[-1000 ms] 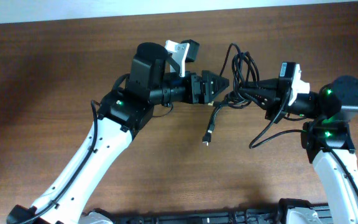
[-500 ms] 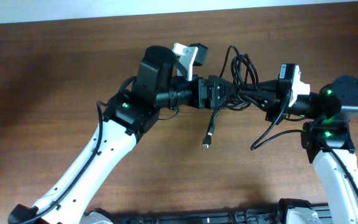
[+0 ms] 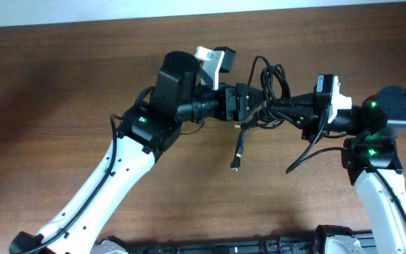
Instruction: Untangle cables
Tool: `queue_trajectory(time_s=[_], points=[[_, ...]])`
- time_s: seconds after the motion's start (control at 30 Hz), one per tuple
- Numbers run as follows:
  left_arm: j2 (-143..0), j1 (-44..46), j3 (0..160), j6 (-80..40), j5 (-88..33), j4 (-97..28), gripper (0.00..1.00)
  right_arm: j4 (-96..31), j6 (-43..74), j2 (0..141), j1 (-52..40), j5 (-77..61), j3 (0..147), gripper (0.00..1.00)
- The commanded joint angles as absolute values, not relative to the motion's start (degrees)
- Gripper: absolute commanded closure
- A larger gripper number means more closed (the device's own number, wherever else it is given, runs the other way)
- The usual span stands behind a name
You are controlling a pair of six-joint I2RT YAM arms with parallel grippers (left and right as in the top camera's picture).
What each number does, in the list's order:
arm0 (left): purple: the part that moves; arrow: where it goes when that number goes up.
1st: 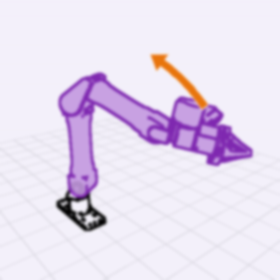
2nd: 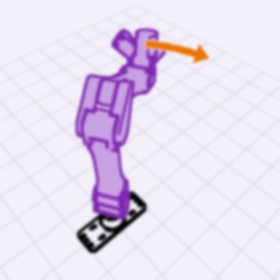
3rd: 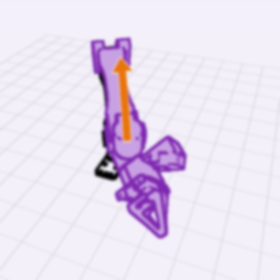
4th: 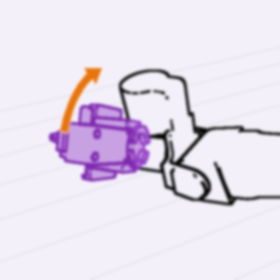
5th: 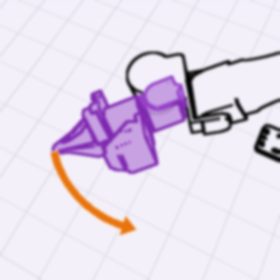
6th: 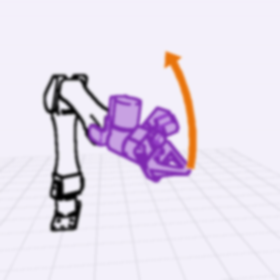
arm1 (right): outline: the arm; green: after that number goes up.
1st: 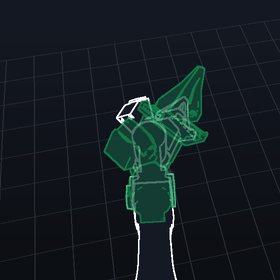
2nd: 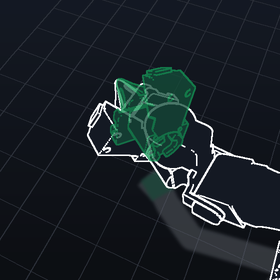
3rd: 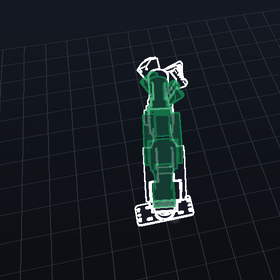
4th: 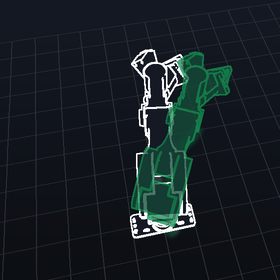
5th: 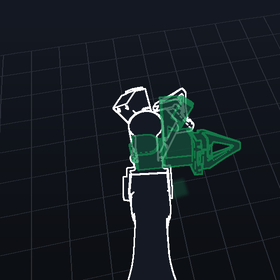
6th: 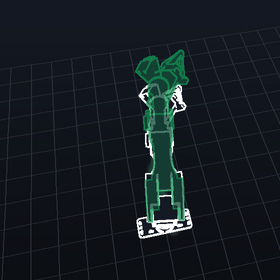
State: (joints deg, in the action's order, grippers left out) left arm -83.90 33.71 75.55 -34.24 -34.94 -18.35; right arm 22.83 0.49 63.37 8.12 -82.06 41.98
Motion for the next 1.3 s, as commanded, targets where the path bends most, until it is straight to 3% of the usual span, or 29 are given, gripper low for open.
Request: queue_trajectory(time_s=[0.0,0.3,0.5,1.27], points=[[-83.53,35.44,76.44,-33.34,-34.76,-18.04,0.22,23.40,0.95,63.11,8.23,-83.37,42.46,0.96],[-83.50,36.07,76.44,-33.34,-38.00,-15.84,0.27,23.42,0.95,63.11,8.27,-82.54,42.46,0.96],[-83.68,36.12,76.44,-33.34,-37.74,-15.79,0.24,23.40,0.97,63.11,8.21,-83.02,42.46,0.96],[-87.72,38.11,76.44,-33.32,-38.02,-12.60,0.28,23.42,0.95,63.11,8.27,-82.98,42.46,0.96]])
